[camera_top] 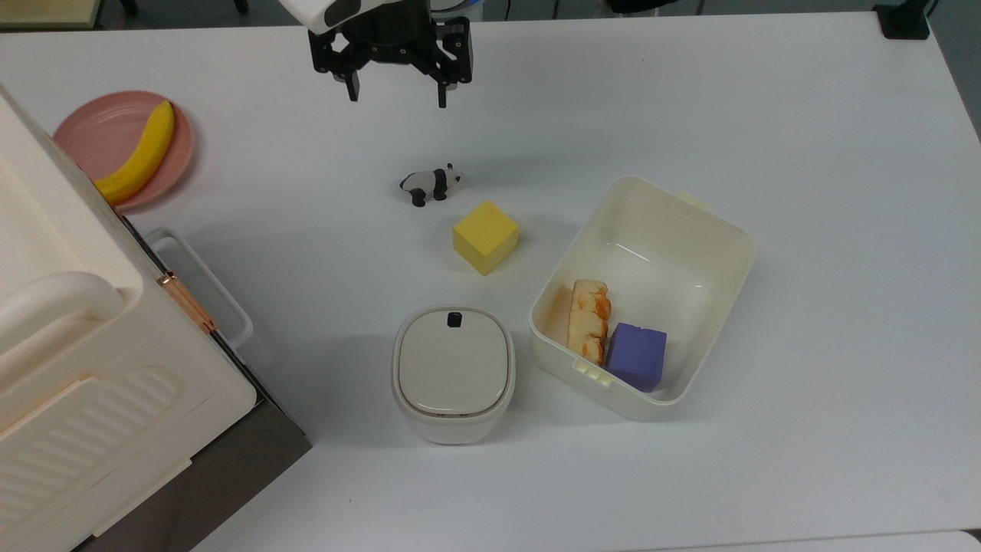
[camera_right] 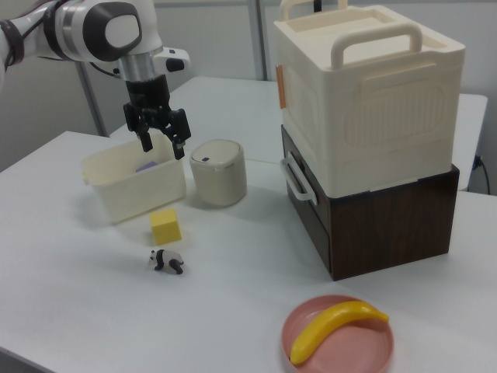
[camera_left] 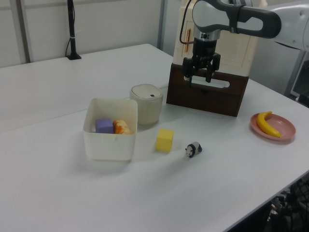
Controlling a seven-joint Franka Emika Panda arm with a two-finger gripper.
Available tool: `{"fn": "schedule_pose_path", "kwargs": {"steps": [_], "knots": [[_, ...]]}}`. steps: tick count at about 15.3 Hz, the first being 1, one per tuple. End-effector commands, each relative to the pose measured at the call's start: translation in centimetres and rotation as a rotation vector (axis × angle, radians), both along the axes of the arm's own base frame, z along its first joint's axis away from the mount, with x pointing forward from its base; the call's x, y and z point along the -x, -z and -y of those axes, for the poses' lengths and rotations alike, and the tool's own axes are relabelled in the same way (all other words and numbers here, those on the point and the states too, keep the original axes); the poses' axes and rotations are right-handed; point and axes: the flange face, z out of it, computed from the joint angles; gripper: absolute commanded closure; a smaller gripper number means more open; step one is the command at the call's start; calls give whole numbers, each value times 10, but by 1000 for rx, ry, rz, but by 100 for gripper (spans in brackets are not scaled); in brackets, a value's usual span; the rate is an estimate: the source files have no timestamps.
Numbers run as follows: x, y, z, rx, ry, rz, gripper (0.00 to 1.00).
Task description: Slide the drawer open
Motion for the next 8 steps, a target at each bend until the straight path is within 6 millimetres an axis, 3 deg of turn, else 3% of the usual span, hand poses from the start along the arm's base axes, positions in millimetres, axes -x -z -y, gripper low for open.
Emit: {"fn": "schedule_pose_path", "kwargs": {"steps": [1,3,8], "knots": [[7,-2,2,-23,-13,13,4],[0,-3,5,-15,-97,51,4],[-7,11,42,2,-375,21,3]]}}
